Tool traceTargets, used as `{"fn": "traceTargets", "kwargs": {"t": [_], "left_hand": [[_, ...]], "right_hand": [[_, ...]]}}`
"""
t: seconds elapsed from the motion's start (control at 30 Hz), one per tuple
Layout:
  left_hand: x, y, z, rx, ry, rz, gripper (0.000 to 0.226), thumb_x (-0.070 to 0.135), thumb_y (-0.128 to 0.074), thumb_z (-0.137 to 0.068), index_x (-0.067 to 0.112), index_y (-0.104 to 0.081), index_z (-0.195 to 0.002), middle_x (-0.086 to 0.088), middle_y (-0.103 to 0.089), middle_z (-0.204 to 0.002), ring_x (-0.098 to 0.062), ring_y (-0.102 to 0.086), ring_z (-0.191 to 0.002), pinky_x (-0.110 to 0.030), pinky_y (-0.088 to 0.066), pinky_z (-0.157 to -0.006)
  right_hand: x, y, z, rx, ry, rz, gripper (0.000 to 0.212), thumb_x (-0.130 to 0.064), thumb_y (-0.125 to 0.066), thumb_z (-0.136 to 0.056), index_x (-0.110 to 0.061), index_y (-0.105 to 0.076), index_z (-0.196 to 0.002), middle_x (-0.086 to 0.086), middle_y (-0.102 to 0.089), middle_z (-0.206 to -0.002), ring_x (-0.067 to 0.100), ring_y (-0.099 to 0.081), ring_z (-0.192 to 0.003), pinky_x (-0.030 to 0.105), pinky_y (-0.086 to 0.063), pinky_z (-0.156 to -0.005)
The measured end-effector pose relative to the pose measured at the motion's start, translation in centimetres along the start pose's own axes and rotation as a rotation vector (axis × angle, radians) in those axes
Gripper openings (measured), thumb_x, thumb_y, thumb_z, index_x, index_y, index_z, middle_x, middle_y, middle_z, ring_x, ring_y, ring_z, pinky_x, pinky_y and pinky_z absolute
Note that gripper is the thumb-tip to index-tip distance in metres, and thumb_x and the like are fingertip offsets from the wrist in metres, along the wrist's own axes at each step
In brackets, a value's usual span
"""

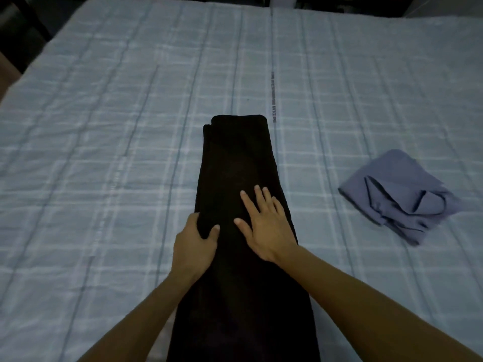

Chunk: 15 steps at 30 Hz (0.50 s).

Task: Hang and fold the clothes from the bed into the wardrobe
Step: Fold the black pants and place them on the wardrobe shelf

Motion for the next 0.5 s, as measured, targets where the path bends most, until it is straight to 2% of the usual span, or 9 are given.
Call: {"fn": "traceTargets", "kwargs": {"t": [0.07, 0.13, 0.2, 0.23, 0.3, 0.37, 0.4, 0.5], "left_hand": [[1.3, 1.3, -0.1, 0.132, -0.098, -0.01, 0.022, 0.025, -0.051, -0.096, 0.015, -0.053, -0.116, 0.009, -0.062, -0.086, -0.005, -0.06, -0.073, -0.014, -0.041, -0.059], [1.3, 2.3, 0.5, 0.249, -0.097, -0.053, 0.018, 0.023, -0.047, -0.098, 0.015, -0.051, -0.113, 0.01, -0.06, -0.078, -0.004, -0.057, -0.065, -0.016, -0.038, -0.054], [-0.1, 2.0, 1.4, 0.259, -0.046, -0.164, 0.024, 0.025, -0.049, -0.096, 0.015, -0.049, -0.118, 0.001, -0.063, -0.09, -0.01, -0.057, -0.072, -0.023, -0.043, -0.06], [-0.3, 1.8, 1.8, 0.262, -0.092, -0.266, 0.029, 0.024, -0.052, -0.095, 0.013, -0.049, -0.121, -0.005, -0.062, -0.099, -0.015, -0.058, -0.08, -0.028, -0.047, -0.067], [1.3, 0.4, 3.1, 0.212, -0.379, -0.498, 0.036, 0.018, -0.058, -0.09, 0.009, -0.051, -0.124, -0.012, -0.058, -0.107, -0.023, -0.057, -0.091, -0.037, -0.048, -0.078], [2.0, -2.6, 5.4, 0.054, -0.684, -0.674, 0.037, 0.02, -0.053, -0.092, 0.008, -0.051, -0.127, -0.015, -0.055, -0.118, -0.027, -0.053, -0.108, -0.04, -0.041, -0.092], [1.2, -3.6, 6.3, -0.026, -0.706, -0.726, 0.041, 0.026, -0.045, -0.095, 0.008, -0.05, -0.131, -0.016, -0.053, -0.126, -0.029, -0.05, -0.118, -0.04, -0.036, -0.1], [-2.4, -4.2, 6.9, -0.133, -0.55, -0.862, 0.057, 0.041, -0.022, -0.099, 0.008, -0.037, -0.143, -0.017, -0.039, -0.146, -0.028, -0.034, -0.137, -0.04, -0.019, -0.113]], "right_hand": [[-0.5, 0.3, -0.9, 0.011, 0.029, 0.002, 0.065, -0.057, -0.016, -0.096, -0.028, 0.005, -0.151, 0.01, 0.008, -0.159, 0.023, 0.012, -0.146, 0.037, 0.009, -0.116], [-0.8, -0.4, -1.5, -0.017, 0.04, 0.025, 0.067, -0.061, -0.012, -0.094, -0.031, 0.008, -0.15, 0.009, 0.011, -0.159, 0.023, 0.015, -0.145, 0.04, 0.011, -0.116], [-0.6, -2.3, -1.8, -0.1, 0.021, 0.108, 0.067, -0.063, -0.009, -0.094, -0.032, 0.013, -0.148, 0.009, 0.015, -0.158, 0.024, 0.019, -0.144, 0.041, 0.013, -0.116], [-0.4, -3.1, -1.9, -0.128, 0.004, 0.144, 0.066, -0.063, -0.009, -0.094, -0.033, 0.015, -0.148, 0.009, 0.017, -0.157, 0.025, 0.021, -0.143, 0.042, 0.013, -0.116], [-0.2, -3.9, -2.3, -0.151, -0.016, 0.177, 0.066, -0.062, -0.009, -0.095, -0.032, 0.017, -0.147, 0.009, 0.02, -0.157, 0.026, 0.021, -0.143, 0.043, 0.012, -0.117], [-0.5, -4.1, -2.5, -0.162, -0.019, 0.189, 0.064, -0.059, -0.01, -0.096, -0.031, 0.015, -0.148, 0.01, 0.019, -0.157, 0.027, 0.02, -0.143, 0.045, 0.01, -0.117], [-0.6, -4.0, -2.4, -0.159, -0.023, 0.181, 0.063, -0.057, -0.012, -0.097, -0.03, 0.013, -0.149, 0.011, 0.017, -0.157, 0.027, 0.019, -0.144, 0.045, 0.01, -0.117], [-1.6, -2.3, -0.4, -0.028, -0.012, 0.081, 0.055, -0.042, -0.02, -0.102, -0.023, -0.006, -0.152, 0.013, 0.0, -0.159, 0.027, 0.006, -0.146, 0.043, 0.003, -0.119]]}}
Point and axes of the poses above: each hand's wrist, its own z-axis away from the middle knuckle, its own y-axis out of the back of the hand, x = y × z, the point moved 8 cm from there along -z, towards the middle knuckle
